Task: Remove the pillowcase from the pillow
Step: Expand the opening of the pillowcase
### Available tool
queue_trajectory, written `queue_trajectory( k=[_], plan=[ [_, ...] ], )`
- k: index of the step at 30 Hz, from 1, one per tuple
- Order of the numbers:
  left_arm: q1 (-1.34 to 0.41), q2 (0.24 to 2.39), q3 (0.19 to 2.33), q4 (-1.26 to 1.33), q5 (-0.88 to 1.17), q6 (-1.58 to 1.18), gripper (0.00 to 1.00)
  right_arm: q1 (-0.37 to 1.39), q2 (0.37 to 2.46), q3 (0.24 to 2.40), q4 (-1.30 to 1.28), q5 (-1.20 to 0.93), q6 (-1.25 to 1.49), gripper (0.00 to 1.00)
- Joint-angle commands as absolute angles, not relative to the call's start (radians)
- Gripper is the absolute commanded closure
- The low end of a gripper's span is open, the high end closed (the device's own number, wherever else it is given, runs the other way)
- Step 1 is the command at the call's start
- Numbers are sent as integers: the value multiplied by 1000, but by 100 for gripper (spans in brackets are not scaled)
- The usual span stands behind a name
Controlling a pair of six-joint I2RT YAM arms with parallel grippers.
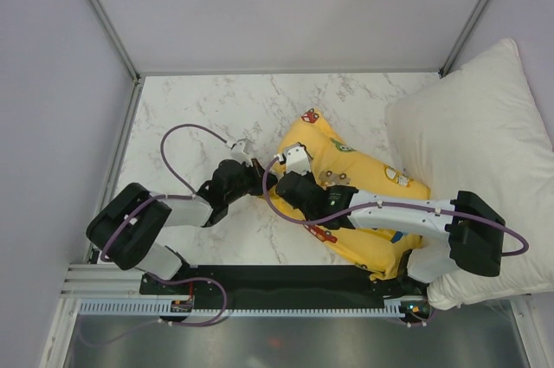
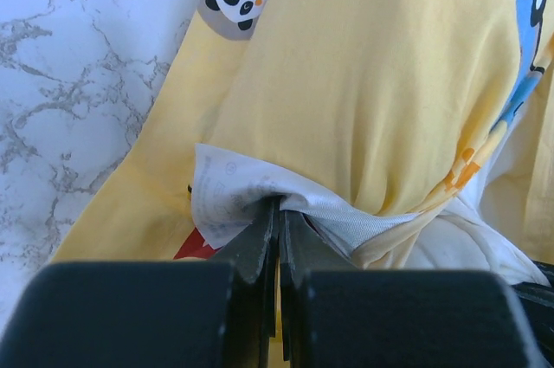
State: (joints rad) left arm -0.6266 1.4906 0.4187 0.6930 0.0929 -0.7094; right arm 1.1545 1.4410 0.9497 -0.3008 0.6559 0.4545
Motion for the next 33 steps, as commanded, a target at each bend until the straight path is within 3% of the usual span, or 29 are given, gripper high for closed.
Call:
queue_trajectory(
  k=[1, 13, 14, 15, 18, 21, 33],
  plan=[
    [-569, 1569, 416, 657, -155, -681, 98, 1213, 1342, 1023, -336, 640, 408, 100],
    [-742, 1670, 382, 920, -25, -672, 98, 1152, 1341, 949, -117, 420, 265, 100],
    [-752, 1683, 379, 929, -28, -673, 98, 1146, 1342, 968, -117, 410, 249, 95],
    [-761, 1693, 376, 937, -31, -678, 98, 1144, 1347, 977, -118, 411, 232, 77],
    [-759, 1732, 356, 971, -41, -693, 98, 1124, 1356, 1022, -126, 371, 197, 36],
    [-761, 1749, 339, 991, -38, -701, 98, 1109, 1394, 1063, -143, 318, 170, 22],
    [-761, 1766, 290, 1042, -48, -713, 98, 916, 1508, 1002, -69, 175, 118, 21]
  ],
)
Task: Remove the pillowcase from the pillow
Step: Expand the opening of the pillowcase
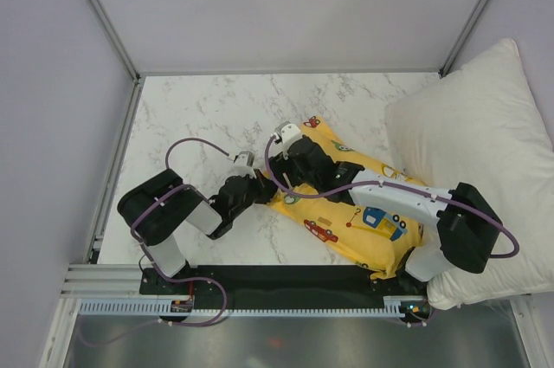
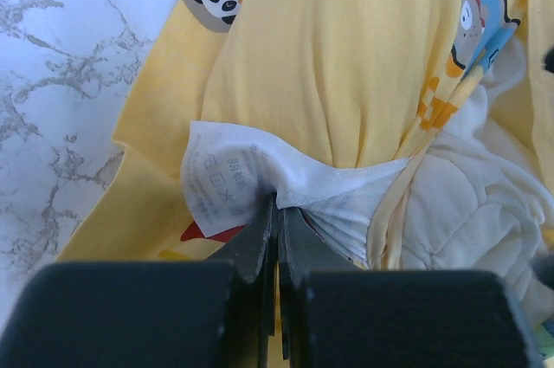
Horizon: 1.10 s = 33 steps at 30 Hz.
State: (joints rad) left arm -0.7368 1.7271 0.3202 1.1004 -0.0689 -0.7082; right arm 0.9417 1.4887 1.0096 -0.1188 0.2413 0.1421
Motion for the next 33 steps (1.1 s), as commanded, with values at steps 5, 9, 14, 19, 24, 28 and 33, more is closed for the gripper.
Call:
queue_trajectory(
  k=[5, 9, 14, 19, 24, 28, 33],
  plan=[
    [-761, 1758, 290, 1031, -60, -712, 98, 911, 1555, 980, -119, 163, 138, 21],
    [-761, 1733, 331, 899, -104, -719, 98, 911, 1563, 945, -156, 164, 155, 22],
    [-761, 1703, 331, 813, -140, -718, 98, 908, 1557, 920, -192, 187, 155, 29],
    [-761, 1712, 325, 827, -118, -716, 98, 885, 1598, 917, -167, 210, 130, 46],
    [-761, 1749, 324, 848, -92, -713, 98, 882, 1675, 966, -112, 232, 106, 48],
    [-761, 1778, 340, 795, -104, -725, 98, 882, 1726, 1011, -78, 256, 103, 88],
    [-762, 1845, 382, 686, -129, -804, 98, 891, 1636, 977, -22, 381, 136, 100]
  ],
)
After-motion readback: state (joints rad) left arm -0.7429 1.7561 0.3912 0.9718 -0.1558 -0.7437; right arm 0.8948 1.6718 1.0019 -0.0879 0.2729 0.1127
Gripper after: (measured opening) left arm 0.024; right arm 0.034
